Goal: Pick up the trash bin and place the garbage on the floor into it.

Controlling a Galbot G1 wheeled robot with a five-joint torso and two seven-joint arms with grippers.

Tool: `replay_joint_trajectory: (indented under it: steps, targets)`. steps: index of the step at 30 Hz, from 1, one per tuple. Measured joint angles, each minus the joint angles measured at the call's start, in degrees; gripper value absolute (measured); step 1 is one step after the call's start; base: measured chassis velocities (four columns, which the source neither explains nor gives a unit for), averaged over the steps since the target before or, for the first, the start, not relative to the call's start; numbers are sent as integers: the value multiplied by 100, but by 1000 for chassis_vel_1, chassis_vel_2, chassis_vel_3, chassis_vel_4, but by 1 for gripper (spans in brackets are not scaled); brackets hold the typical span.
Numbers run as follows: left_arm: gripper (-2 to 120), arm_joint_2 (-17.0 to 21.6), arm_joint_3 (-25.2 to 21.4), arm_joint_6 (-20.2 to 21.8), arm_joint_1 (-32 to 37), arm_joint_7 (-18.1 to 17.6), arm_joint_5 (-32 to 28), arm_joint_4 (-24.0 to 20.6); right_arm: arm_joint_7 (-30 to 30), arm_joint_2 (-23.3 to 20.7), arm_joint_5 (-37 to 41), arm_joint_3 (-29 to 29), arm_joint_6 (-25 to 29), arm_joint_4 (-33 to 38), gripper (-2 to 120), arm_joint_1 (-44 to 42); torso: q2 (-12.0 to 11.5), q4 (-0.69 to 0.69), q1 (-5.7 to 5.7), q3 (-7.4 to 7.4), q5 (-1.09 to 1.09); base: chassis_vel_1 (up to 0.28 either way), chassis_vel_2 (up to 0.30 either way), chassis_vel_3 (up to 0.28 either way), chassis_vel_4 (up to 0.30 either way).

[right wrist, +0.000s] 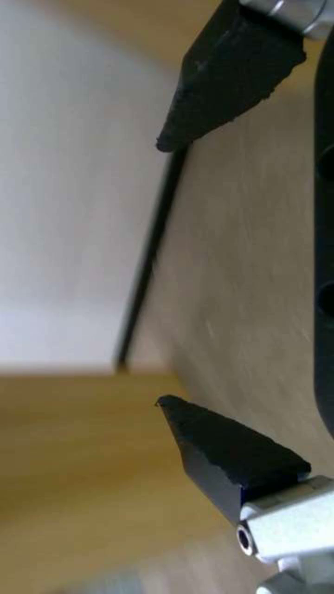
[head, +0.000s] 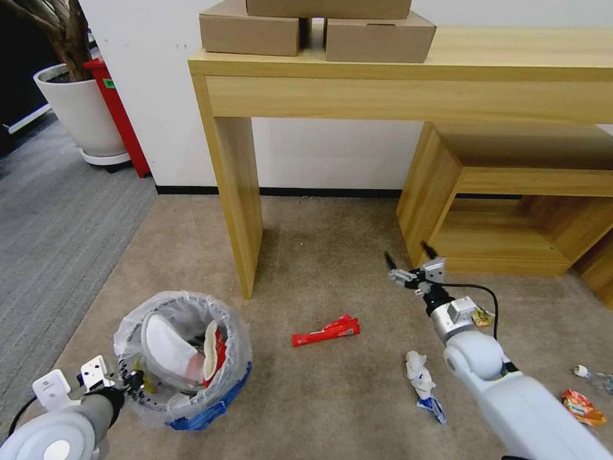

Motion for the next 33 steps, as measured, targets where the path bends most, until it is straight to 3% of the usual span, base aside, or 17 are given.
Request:
replay_joint_trajectory:
  steps: [1, 3, 4, 5, 6, 10, 18, 20, 23, 25, 27, 33]
  targets:
    - [0, 21, -5, 17, -9, -45, -75, -21, -422, -55, 31, -198, 46, -245, 100, 214, 0, 0, 0, 0, 0, 0, 0, 0, 0]
    - [0, 35, -9, 25, -13, -66, -109, -28, -592, -70, 28, -279, 72, -349, 100, 308, 0, 0, 0, 0, 1, 0, 0, 0, 0]
    - [0, 79, -27, 44, -35, -122, -229, -57, -1204, -89, -120, -643, 224, -778, 100, 751, 0, -1, 0, 0, 3, 0, 0, 0, 0]
    - [0, 79, -27, 44, -35, -122, -229, -57, -1204, -89, -120, -643, 224, -778, 100, 751, 0, -1, 0, 0, 3, 0, 0, 0, 0]
    - [0, 116, -56, 52, -54, -183, -340, -83, -1738, -45, -336, -1041, 419, -1205, 100, 1254, 0, 0, 0, 0, -1, 0, 0, 0, 0]
    - [0, 144, -77, 56, -73, -268, -443, -104, -2439, 240, -869, -1774, 686, -1994, 100, 2046, 0, 2, 0, 0, 1, 0, 0, 0, 0]
    - [0, 65, -41, 59, -75, -274, -296, 12, -2615, 702, -2042, -2940, 930, -3026, 100, 3135, -1, -1, 0, 0, -2, 0, 0, 0, 0]
    - [0, 59, -39, 59, -76, -273, -288, 18, -2658, 736, -2097, -2994, 967, -3079, 100, 3203, -1, -1, 1, 0, -2, 0, 0, 0, 0]
    - [0, -24, -29, 59, -78, -253, -198, 69, -3169, 1224, -2475, -3360, 1240, -3570, 100, 3809, -1, 1, 1, 0, -2, 0, 0, 0, 0]
    - [0, -34, -28, 59, -73, -251, -179, 77, -3242, 1320, -2489, -3417, 1285, -3648, 100, 3884, 0, 1, 0, -1, -4, 0, 0, 0, 0]
    - [0, -73, -26, 59, -57, -244, -130, 87, -3468, 1748, -2710, -3600, 1470, -3984, 100, 4129, -1, 3, 1, 0, 0, 0, 0, 0, 0]
    - [0, -116, -25, 59, -53, -236, -95, 87, -3464, 2085, -3216, -3647, 1640, -4264, 100, 4224, -1, 2, 1, 0, 0, 0, 0, 0, 0]
